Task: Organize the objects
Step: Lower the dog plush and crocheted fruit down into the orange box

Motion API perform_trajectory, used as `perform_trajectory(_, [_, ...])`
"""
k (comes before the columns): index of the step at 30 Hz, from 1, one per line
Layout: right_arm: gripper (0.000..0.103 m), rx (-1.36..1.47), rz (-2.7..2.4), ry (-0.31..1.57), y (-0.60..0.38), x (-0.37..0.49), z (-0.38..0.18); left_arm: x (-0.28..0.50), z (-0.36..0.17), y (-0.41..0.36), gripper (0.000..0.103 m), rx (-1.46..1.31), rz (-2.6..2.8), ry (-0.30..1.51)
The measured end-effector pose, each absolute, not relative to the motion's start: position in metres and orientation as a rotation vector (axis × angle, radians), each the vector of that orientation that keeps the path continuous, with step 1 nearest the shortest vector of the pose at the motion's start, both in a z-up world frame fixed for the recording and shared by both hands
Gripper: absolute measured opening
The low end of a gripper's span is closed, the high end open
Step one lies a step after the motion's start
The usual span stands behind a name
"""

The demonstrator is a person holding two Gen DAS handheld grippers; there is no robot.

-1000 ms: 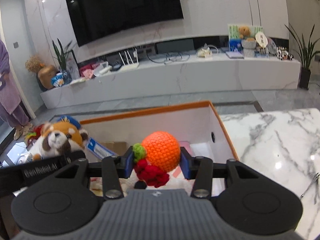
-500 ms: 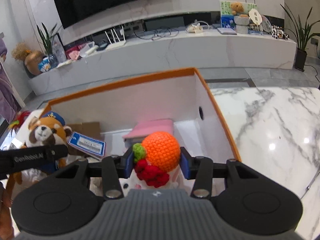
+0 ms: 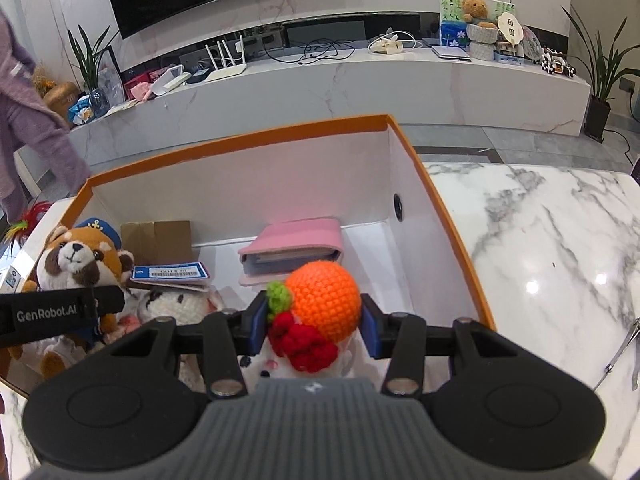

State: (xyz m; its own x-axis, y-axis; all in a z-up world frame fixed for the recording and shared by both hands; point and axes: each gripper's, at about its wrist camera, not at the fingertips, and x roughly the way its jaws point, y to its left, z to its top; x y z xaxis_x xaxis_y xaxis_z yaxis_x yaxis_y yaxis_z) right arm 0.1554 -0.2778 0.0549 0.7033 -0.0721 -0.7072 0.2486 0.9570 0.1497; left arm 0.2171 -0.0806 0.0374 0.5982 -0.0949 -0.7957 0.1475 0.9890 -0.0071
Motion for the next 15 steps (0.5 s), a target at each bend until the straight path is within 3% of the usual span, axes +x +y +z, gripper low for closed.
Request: perform_trajectory(15, [0.048, 0.269, -0.172, 0.806, -0.278, 0.148, 0.053, 0.209, 0.029, -0.101, 0.058, 0.116, -0.233, 0.946])
